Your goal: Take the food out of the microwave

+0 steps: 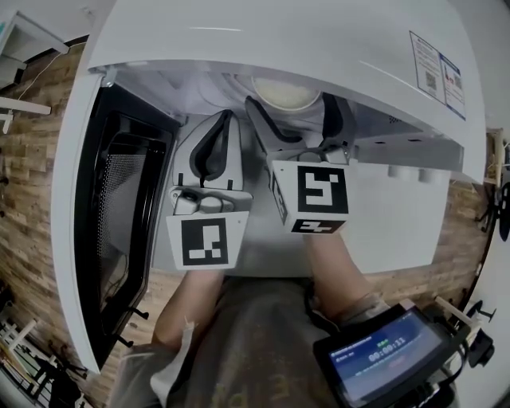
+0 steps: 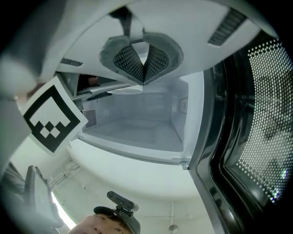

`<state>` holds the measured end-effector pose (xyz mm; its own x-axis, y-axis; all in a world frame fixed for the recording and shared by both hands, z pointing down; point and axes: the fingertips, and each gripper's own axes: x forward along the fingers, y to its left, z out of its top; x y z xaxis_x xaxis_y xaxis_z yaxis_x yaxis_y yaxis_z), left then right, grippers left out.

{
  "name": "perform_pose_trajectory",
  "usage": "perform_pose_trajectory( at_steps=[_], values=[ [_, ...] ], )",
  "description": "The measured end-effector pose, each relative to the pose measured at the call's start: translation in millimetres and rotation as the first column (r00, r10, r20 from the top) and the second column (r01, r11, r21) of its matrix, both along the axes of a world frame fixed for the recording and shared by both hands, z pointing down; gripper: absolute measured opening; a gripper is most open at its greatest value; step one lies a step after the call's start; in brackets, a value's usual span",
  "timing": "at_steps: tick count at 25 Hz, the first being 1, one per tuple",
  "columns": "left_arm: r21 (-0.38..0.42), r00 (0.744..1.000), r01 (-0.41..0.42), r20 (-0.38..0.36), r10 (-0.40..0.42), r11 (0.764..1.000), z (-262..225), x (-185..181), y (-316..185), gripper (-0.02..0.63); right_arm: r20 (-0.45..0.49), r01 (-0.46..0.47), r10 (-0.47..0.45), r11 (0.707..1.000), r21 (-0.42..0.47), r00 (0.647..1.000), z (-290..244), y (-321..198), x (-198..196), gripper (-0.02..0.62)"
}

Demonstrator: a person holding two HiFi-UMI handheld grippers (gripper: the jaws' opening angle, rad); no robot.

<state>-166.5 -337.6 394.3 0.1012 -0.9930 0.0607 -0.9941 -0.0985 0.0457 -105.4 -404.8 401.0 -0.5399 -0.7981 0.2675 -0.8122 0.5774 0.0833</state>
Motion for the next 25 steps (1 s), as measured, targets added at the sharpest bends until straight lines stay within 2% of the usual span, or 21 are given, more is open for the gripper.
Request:
perform_pose_trajectory(
  at_steps=[5, 14, 19, 25],
  values=[
    [0.002, 1.0, 0.012, -0.002, -0.012, 1.0, -2, -2, 3, 0.008, -0.042, -0.019, 0.019, 1.0, -0.002, 0.999, 3, 0, 4, 0.434],
    [0.004, 0.999, 0.038, -0.001, -0.038, 0.999, -4, -6, 4, 0.008, -0.044, 0.01, -0.01, 1.0, 0.013, 0.999, 3, 14, 8, 0.434],
    [-0.009, 1.0, 0.028, -0.008, -0.028, 1.0, -4, -5, 2, 0.008, -0.049, 0.071, -0.071, 0.997, -0.002, 0.996, -3, 8, -3, 0.524],
    [-0.022, 1.0, 0.017, -0.016, -0.017, 1.0, -1, -3, 1, 0.008, -0.027, 0.072, -0.072, 0.997, -0.021, 0.997, -5, -9, -7, 0.545]
  ],
)
